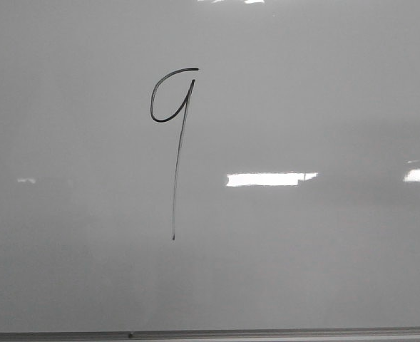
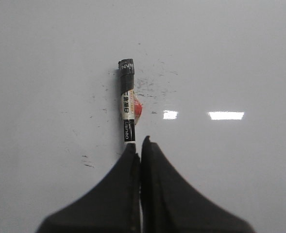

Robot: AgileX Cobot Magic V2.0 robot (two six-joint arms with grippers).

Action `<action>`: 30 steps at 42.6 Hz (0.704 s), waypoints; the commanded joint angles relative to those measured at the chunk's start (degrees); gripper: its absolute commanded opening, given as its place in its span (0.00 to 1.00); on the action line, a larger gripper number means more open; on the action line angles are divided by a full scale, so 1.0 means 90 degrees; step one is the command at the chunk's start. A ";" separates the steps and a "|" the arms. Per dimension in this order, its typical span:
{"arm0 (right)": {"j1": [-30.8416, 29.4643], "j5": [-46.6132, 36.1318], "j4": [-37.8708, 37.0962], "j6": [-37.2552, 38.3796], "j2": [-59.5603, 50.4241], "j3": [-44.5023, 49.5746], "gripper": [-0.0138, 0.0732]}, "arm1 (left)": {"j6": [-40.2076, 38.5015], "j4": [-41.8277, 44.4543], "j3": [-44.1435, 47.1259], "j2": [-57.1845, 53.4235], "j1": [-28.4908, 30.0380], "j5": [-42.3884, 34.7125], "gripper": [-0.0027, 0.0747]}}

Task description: Write number 9 on whiteboard

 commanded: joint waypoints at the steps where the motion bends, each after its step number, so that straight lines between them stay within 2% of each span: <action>1: -0.0400 -0.0155 -0.0173 0.0237 -0.0502 0.0171 0.08 | -0.0048 -0.0066 0.0019 -0.0110 0.0003 -0.0539 0.01; 13: -0.0952 0.1596 -0.0702 0.0622 -0.1831 0.0476 0.08 | -0.0048 -0.0066 0.0019 -0.0110 0.0003 -0.0539 0.01; 19: -0.0952 0.1904 -0.0780 0.0628 -0.2302 0.0476 0.08 | -0.0048 -0.0066 0.0019 -0.0110 0.0003 -0.0539 0.01; 30: -0.0952 0.2090 -0.0769 0.0724 -0.2285 0.0476 0.08 | -0.0048 -0.0066 0.0019 -0.0110 0.0003 -0.0539 0.01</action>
